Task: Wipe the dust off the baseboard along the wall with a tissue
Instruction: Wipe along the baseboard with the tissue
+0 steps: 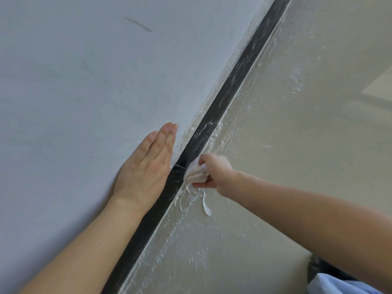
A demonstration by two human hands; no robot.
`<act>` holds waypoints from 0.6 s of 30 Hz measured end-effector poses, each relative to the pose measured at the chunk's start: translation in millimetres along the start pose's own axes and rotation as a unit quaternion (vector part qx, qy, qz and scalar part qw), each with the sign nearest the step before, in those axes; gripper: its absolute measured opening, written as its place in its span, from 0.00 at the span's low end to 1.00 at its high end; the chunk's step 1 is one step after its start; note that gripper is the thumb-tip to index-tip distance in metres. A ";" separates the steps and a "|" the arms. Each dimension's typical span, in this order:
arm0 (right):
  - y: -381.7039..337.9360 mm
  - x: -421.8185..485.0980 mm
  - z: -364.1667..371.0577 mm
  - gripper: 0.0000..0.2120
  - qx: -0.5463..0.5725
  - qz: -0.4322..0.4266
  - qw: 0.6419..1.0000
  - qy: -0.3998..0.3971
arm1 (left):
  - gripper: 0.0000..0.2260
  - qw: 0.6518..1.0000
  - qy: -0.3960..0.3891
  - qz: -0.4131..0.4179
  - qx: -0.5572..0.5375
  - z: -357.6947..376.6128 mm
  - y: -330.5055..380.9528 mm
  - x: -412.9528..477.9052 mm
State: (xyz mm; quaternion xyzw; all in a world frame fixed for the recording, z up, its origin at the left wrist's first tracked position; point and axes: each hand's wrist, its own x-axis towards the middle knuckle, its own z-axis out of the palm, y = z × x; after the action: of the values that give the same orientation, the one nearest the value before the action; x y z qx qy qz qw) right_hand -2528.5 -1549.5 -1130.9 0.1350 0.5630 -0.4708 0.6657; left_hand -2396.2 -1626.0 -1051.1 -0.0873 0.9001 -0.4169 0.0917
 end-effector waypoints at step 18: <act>-65.2 -0.2 -25.1 0.10 0.122 -0.124 0.980 0.099 | 0.27 1.000 0.003 -0.002 -0.013 -0.9 -0.5 2.6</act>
State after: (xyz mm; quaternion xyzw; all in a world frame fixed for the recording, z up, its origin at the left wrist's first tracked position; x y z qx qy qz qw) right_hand -2595.0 -1565.5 -1116.2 0.1902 0.5765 -0.5995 0.5215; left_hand -2398.9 -1626.3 -1050.4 -0.0894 0.9054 -0.4058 0.0868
